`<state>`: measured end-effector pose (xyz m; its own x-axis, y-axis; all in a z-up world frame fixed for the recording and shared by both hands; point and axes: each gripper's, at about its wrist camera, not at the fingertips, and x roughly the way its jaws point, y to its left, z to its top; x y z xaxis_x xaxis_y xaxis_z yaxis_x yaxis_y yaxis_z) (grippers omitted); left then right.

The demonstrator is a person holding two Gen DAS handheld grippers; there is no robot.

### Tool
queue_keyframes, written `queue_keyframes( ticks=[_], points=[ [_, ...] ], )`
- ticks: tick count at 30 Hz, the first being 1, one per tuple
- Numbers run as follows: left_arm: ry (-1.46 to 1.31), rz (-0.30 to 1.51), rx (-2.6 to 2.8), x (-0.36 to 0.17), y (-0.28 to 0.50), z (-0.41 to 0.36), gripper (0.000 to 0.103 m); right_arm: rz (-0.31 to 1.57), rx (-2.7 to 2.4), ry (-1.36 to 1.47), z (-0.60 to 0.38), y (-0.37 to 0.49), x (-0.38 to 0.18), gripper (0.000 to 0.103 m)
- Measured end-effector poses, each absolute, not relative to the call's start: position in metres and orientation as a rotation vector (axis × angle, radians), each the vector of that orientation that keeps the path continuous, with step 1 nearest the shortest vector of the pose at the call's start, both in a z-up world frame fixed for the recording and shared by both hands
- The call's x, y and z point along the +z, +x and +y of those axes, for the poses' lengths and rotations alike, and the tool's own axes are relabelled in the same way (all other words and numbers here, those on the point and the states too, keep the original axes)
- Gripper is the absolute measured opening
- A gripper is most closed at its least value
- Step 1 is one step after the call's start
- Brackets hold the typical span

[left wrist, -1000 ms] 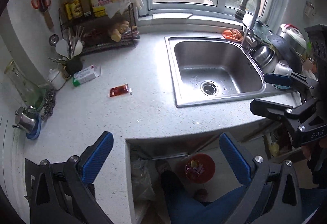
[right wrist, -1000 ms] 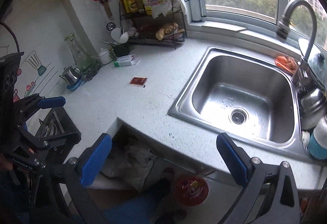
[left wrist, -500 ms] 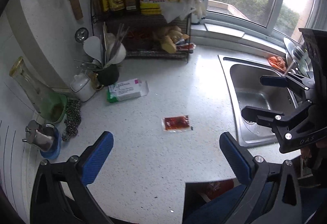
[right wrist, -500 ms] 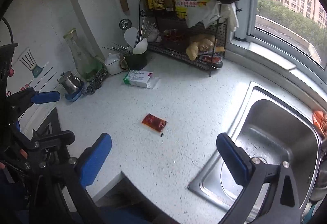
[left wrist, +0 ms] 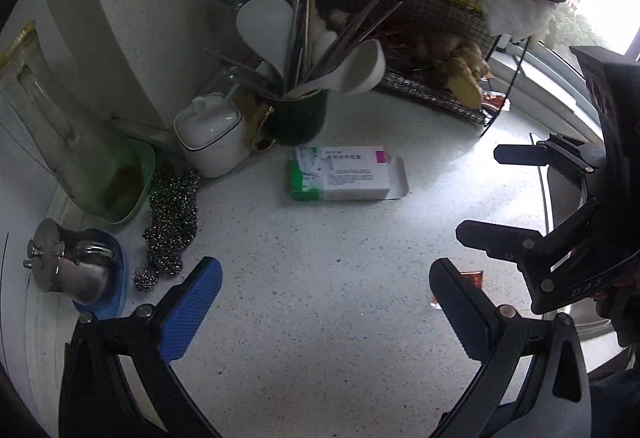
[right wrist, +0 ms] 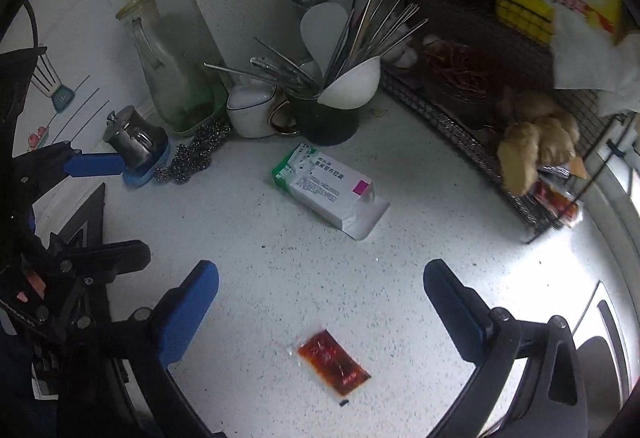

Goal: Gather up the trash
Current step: 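Grasp the white-and-green medicine box with the right tool and lift it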

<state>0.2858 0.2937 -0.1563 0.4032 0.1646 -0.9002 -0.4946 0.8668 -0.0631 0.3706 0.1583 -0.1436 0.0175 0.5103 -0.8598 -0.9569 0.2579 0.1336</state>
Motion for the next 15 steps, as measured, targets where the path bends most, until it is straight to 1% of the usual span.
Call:
queue_keyframes(
  ticks=[4, 8, 12, 15],
  points=[
    [-0.397, 1.098, 0.438, -0.180, 0.291, 0.315, 0.103, 0.965, 1.304, -0.661, 0.189, 0.380, -0.165, 0.102],
    [-0.386, 1.127, 0.445, -0.203, 0.301, 0.327, 0.103, 0.925, 1.332, -0.750, 0.214, 0.388, -0.186, 0.102],
    [-0.417, 1.130, 0.419, -0.220, 0.313, 0.335, 0.103, 0.945, 1.364, -0.799, 0.234, 0.397, -0.206, 0.102],
    [-0.415, 1.130, 0.411, -0.229, 0.320, 0.340, 0.103, 0.887, 1.366, -0.863, 0.246, 0.398, -0.218, 0.102]
  ],
)
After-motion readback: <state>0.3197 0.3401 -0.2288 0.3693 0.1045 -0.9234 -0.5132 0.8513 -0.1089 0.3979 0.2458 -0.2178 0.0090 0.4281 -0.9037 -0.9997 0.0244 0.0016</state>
